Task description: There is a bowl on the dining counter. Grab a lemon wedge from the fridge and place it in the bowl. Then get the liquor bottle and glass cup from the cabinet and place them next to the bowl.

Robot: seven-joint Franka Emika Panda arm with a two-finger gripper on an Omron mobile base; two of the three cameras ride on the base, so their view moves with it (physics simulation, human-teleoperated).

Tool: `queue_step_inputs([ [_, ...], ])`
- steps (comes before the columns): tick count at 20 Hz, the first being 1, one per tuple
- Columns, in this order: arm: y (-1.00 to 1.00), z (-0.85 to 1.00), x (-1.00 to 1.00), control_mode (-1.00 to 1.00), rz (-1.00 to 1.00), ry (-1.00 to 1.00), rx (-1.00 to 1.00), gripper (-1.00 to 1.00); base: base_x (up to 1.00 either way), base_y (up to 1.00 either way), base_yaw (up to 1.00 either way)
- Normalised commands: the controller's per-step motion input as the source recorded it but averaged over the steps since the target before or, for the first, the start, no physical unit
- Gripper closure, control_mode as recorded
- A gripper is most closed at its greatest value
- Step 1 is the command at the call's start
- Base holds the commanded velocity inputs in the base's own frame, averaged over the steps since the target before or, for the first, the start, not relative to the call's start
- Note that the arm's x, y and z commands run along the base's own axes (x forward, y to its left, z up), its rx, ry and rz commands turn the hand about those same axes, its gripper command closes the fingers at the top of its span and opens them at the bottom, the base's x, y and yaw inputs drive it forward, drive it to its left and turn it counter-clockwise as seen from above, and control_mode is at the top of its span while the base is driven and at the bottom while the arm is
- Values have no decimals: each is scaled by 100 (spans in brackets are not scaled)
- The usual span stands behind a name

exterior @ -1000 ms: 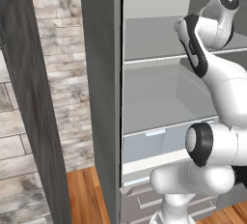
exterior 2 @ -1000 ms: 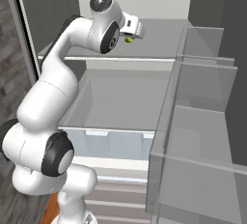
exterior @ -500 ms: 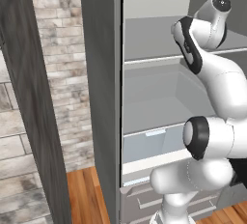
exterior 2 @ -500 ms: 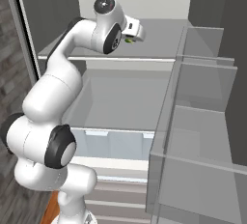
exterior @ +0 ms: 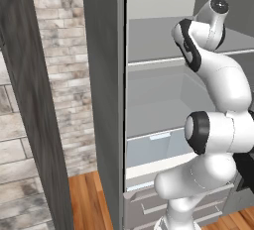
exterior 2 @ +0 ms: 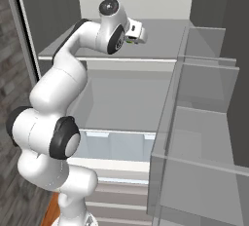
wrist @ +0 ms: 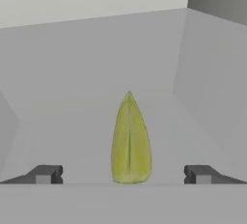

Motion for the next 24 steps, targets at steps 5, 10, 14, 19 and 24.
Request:
queue_step_inputs([
  [5, 0, -13, 18, -100, 0, 0, 0, -100, 0, 0, 0],
  [10, -2, -14, 15, -100, 0, 0, 0, -100, 0, 0, 0],
  [14, -3, -11, 14, -100, 0, 0, 0, -100, 0, 0, 0],
  [19, -5, -12, 13, -100, 0, 0, 0, -100, 0, 0, 0],
  [24, -2, -14, 13, -100, 0, 1, 0, 100, 0, 0, 0],
])
